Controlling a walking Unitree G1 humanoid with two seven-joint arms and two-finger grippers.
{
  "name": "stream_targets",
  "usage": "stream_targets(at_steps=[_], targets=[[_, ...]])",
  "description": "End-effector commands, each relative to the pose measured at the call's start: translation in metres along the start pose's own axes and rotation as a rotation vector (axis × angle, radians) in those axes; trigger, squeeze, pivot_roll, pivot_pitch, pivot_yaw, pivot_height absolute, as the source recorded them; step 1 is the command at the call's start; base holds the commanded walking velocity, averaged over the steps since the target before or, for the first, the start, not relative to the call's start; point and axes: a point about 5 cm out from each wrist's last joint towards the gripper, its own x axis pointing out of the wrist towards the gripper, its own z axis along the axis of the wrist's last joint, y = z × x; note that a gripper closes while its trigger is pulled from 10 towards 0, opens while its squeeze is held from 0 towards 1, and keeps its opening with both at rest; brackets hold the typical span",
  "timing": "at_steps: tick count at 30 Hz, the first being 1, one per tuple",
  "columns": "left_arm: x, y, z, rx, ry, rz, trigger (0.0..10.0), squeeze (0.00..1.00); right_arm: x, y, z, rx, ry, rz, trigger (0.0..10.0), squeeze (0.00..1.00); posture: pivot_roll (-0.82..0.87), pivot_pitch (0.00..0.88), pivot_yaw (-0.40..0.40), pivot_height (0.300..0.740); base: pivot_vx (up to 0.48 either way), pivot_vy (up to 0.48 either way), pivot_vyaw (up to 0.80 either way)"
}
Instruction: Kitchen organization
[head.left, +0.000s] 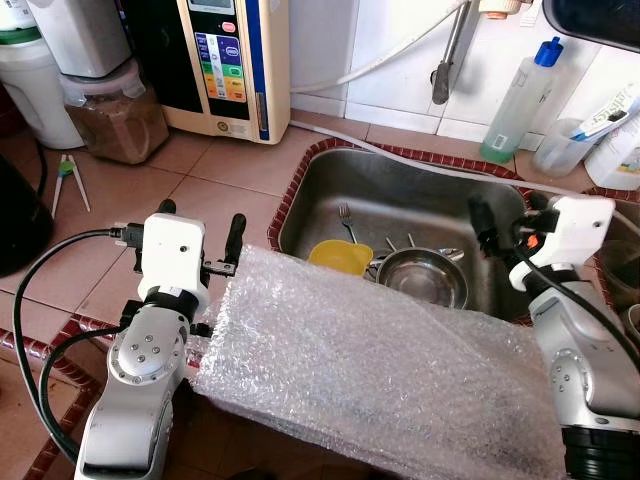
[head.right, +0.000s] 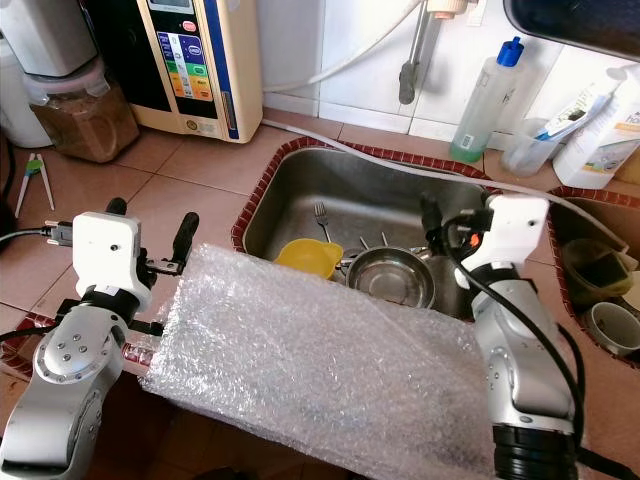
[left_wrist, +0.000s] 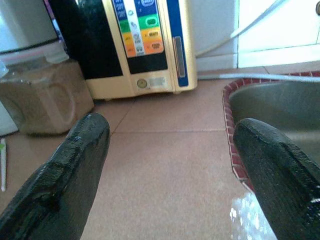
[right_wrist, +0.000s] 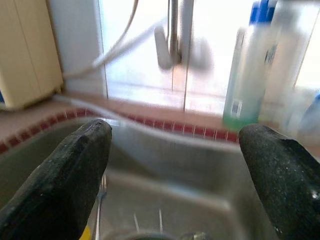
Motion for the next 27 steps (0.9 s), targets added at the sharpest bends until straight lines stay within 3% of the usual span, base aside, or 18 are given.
stream_targets(at_steps=[1,20,27], targets=[[0.003,-0.002,0.003,0.018,-0.017,-0.010,10.0,0.00,0.003,0.003,0.016,-0.001,-0.058,0.010,10.0,0.00,0.00,0.098,0.001,0.740,0.000,0.000,0.00],[0.008,-0.003,0.003,0.002,-0.011,-0.012,10.0,0.00,-0.001,0.000,0.005,0.021,0.019,0.004,10.0,0.00,0.00,0.101,0.002,0.740,0.000,0.000,0.00],[0.008,-0.003,0.000,0.001,0.002,-0.017,10.0,0.00,0.000,-0.002,0.006,0.019,0.021,0.000,10.0,0.00,-0.01,0.103,0.002,0.740,-0.242,0.000,0.00]])
